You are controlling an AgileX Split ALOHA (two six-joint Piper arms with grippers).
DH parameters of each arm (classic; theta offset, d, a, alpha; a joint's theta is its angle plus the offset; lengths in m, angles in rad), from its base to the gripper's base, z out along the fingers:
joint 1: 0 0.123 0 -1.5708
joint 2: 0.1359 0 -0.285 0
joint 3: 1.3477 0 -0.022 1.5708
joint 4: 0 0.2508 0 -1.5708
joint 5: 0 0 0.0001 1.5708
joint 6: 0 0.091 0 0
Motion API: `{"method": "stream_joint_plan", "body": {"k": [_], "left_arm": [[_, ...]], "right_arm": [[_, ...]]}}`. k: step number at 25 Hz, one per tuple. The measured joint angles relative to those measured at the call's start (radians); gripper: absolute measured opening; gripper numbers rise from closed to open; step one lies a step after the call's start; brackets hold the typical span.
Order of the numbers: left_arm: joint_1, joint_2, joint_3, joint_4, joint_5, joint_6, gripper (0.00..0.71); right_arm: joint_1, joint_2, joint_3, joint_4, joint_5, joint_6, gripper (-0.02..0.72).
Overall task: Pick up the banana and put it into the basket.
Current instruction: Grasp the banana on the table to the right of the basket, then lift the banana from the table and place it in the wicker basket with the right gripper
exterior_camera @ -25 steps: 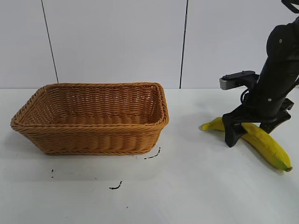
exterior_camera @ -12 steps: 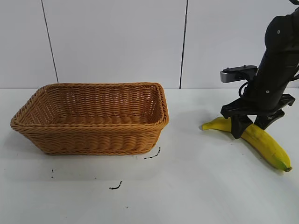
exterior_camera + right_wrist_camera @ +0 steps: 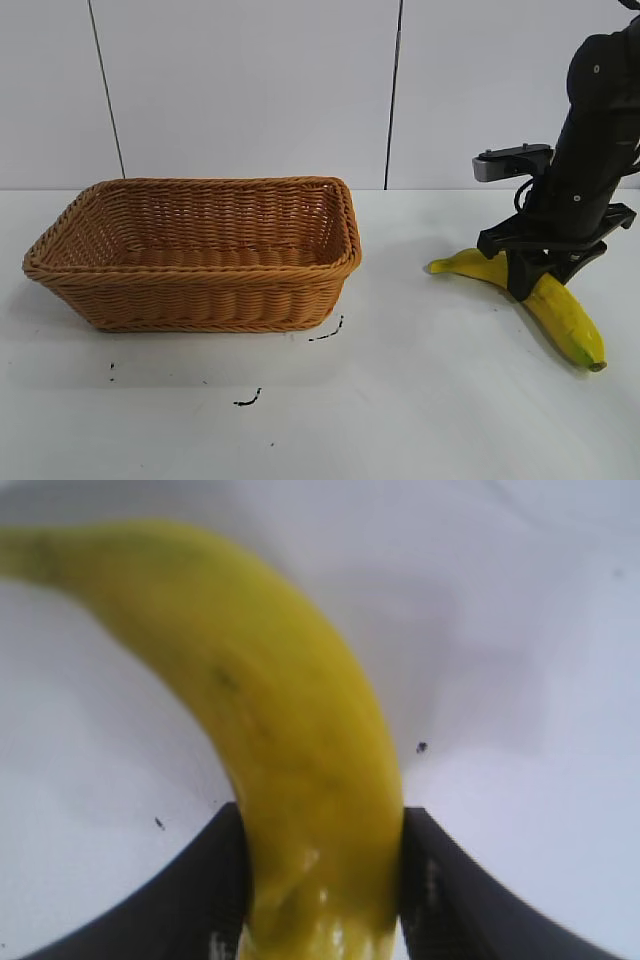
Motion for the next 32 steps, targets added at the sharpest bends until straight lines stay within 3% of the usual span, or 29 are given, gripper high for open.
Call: {"method": "stream_joint_plan", "body": {"k": [6, 15, 22, 28, 32], "left_arm": [[0.000, 0.000, 0.000, 0.000, 0.000, 0.000, 0.690], [0.000, 0.000, 0.000, 0.000, 0.000, 0.000, 0.690], [0.000, 0.000, 0.000, 0.000, 0.000, 0.000, 0.690], [0.000, 0.000, 0.000, 0.000, 0.000, 0.000, 0.690], [0.000, 0.000, 0.000, 0.000, 0.000, 0.000, 0.690]], "right_arm": [[0.000, -0.010, -0.071, -0.011, 0.136, -0.042, 0.303], [0.015, -0.074, -0.415, -0.008, 0.422, -0.038, 0.303], [0.080, -0.073, -0.527, 0.018, 0.440, -0.070, 0.303], [0.224, -0.058, -0.655, 0.024, 0.408, -0.094, 0.303], [0.331, -0.003, -0.755, 0.024, 0.404, -0.147, 0.303]]}}
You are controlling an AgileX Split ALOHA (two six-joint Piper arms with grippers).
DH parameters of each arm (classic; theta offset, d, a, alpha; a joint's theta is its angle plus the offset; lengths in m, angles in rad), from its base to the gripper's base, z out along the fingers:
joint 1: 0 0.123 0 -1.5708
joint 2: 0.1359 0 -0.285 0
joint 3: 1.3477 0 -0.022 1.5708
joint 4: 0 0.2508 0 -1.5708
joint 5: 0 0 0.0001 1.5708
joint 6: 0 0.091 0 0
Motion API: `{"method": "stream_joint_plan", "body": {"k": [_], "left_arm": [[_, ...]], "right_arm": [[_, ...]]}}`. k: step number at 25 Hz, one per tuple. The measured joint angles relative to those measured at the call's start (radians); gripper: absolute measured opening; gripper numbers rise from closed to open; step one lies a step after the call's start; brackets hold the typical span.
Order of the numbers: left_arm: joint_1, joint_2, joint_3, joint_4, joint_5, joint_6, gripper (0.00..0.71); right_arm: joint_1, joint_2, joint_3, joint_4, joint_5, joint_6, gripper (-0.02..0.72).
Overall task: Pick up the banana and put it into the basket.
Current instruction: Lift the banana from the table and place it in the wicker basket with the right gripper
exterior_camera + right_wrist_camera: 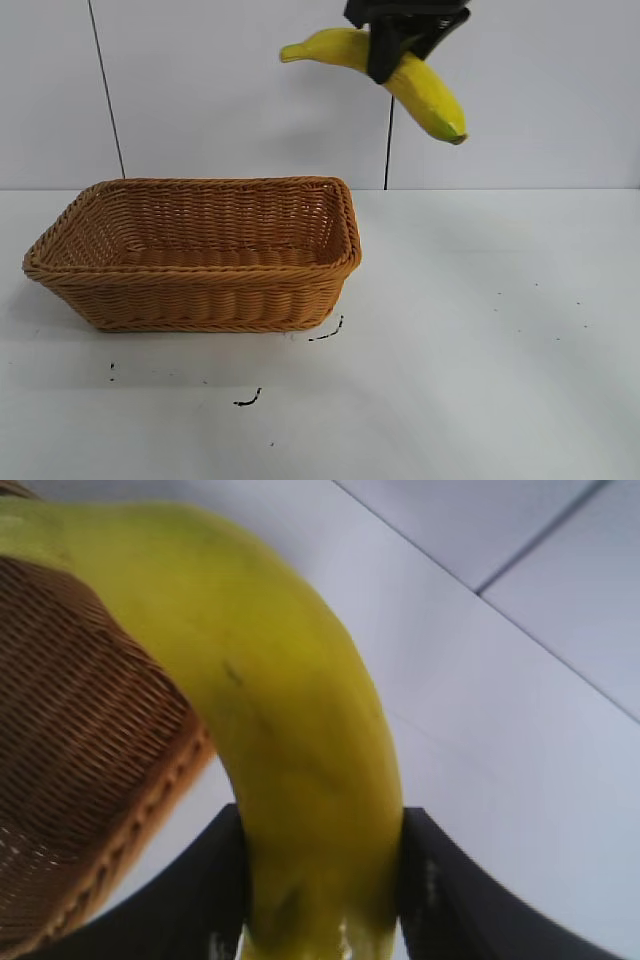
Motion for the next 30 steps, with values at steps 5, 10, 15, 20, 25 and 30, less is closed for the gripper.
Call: {"method": "stream_joint_plan", "body": {"k": [5, 10, 15, 20, 25, 30], "left_arm": [[0.000, 0.000, 0.000, 0.000, 0.000, 0.000, 0.690], [0.000, 0.000, 0.000, 0.000, 0.000, 0.000, 0.690], [0.000, 0.000, 0.000, 0.000, 0.000, 0.000, 0.690], [0.000, 0.000, 0.000, 0.000, 0.000, 0.000, 0.690], [0.000, 0.000, 0.000, 0.000, 0.000, 0.000, 0.690], [0.000, 0.000, 0.000, 0.000, 0.000, 0.000, 0.690]], "right_arm": [[0.130, 0.072, -0.058, 0.000, -0.076, -0.099, 0.303], [0.219, 0.139, -0.061, -0.009, -0.230, -0.228, 0.303], [0.242, 0.261, -0.063, -0.013, -0.333, -0.298, 0.303], [0.240, 0.341, -0.063, -0.020, -0.344, -0.299, 0.303], [0.240, 0.350, -0.063, -0.020, -0.358, -0.299, 0.303], [0.239, 0.349, -0.063, -0.006, -0.356, -0.299, 0.303]]}}
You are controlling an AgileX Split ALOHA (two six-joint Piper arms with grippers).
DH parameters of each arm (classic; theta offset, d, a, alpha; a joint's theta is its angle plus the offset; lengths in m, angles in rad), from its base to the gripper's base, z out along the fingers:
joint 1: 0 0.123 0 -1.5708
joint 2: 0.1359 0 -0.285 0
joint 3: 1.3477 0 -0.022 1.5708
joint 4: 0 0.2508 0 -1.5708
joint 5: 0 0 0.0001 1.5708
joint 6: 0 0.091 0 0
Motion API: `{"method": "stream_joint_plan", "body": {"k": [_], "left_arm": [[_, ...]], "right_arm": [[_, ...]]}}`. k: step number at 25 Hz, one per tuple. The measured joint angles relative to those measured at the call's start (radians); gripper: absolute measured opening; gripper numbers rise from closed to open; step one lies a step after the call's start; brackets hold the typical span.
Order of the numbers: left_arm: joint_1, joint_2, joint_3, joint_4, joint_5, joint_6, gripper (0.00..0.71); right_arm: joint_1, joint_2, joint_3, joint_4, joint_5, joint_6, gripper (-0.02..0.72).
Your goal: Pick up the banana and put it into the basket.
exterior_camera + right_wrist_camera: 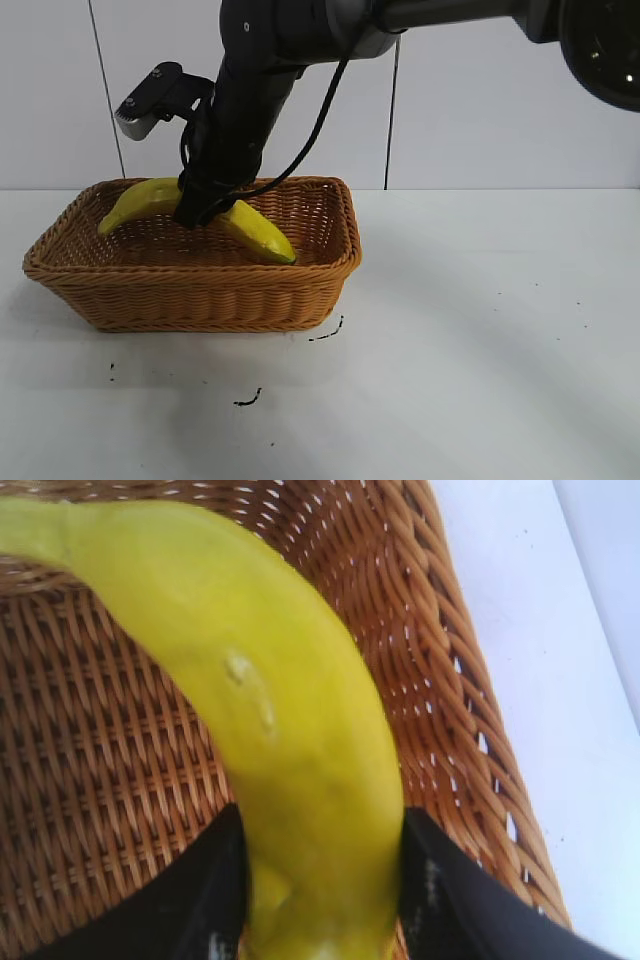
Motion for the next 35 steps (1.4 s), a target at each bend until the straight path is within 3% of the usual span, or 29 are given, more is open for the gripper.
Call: {"method": "stream_joint_plan", "body": {"k": [2, 5, 8, 18, 25, 29, 35], "left_arm": [[0.000, 0.000, 0.000, 0.000, 0.000, 0.000, 0.690], [0.000, 0.000, 0.000, 0.000, 0.000, 0.000, 0.690], [0.000, 0.000, 0.000, 0.000, 0.000, 0.000, 0.690], [0.000, 0.000, 0.000, 0.000, 0.000, 0.000, 0.690], [0.000, 0.000, 0.000, 0.000, 0.000, 0.000, 0.690], [0.000, 0.000, 0.000, 0.000, 0.000, 0.000, 0.690], [0.000, 0.000, 0.000, 0.000, 0.000, 0.000, 0.690]], "right_arm": [[0.000, 0.000, 0.000, 0.006, 0.000, 0.000, 0.340], [0.000, 0.000, 0.000, 0.018, -0.012, 0.023, 0.587], [0.000, -0.004, 0.000, 0.019, -0.019, 0.094, 0.670], [0.000, -0.134, -0.003, -0.018, 0.111, 0.394, 0.692], [-0.053, -0.173, -0.110, -0.014, 0.293, 0.585, 0.692], [-0.134, -0.175, -0.147, -0.014, 0.371, 0.654, 0.692], [-0.317, -0.175, -0.151, -0.014, 0.454, 0.680, 0.692]]}}
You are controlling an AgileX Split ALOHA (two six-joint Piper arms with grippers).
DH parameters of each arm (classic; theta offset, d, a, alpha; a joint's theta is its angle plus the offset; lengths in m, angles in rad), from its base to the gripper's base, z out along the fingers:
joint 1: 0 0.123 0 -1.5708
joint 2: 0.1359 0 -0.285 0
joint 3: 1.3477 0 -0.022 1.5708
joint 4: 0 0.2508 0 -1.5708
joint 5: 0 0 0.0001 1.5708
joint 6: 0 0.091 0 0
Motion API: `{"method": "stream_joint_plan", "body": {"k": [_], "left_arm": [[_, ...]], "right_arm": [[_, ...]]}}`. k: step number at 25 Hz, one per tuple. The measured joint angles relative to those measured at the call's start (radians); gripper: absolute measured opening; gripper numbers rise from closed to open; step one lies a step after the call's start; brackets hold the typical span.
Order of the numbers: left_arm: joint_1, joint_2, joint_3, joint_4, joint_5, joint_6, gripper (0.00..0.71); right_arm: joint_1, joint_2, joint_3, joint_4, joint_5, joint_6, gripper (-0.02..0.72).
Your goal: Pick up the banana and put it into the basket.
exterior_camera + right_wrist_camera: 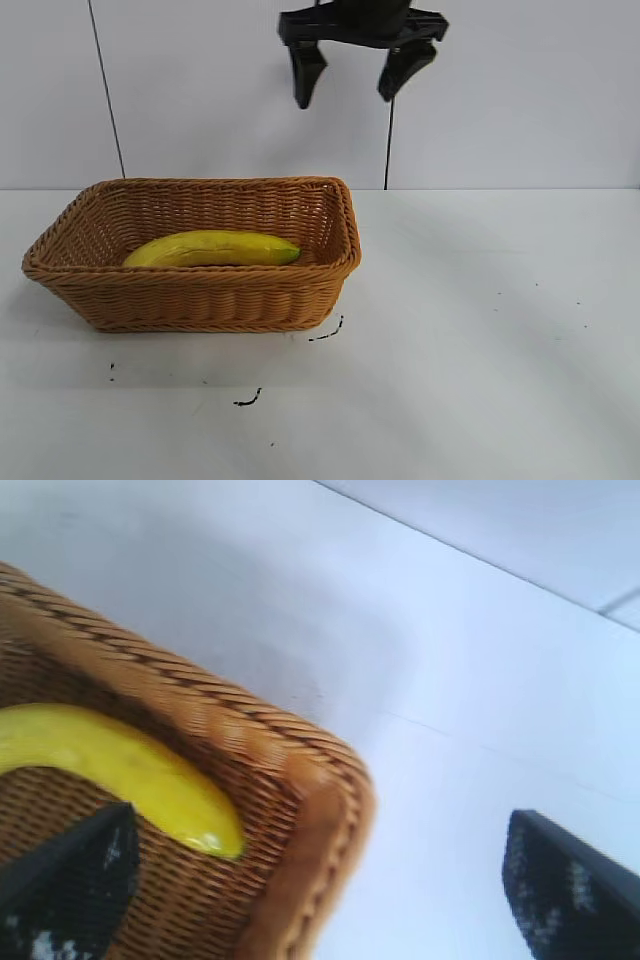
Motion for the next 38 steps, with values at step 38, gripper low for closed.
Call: {"method": "stream_joint_plan", "body": {"k": [38], "left_arm": [[0.000, 0.000, 0.000, 0.000, 0.000, 0.000, 0.690]], "right_arm": [[-0.357, -0.901, 1.203, 0.091, 0.037, -0.064, 0.692]]}}
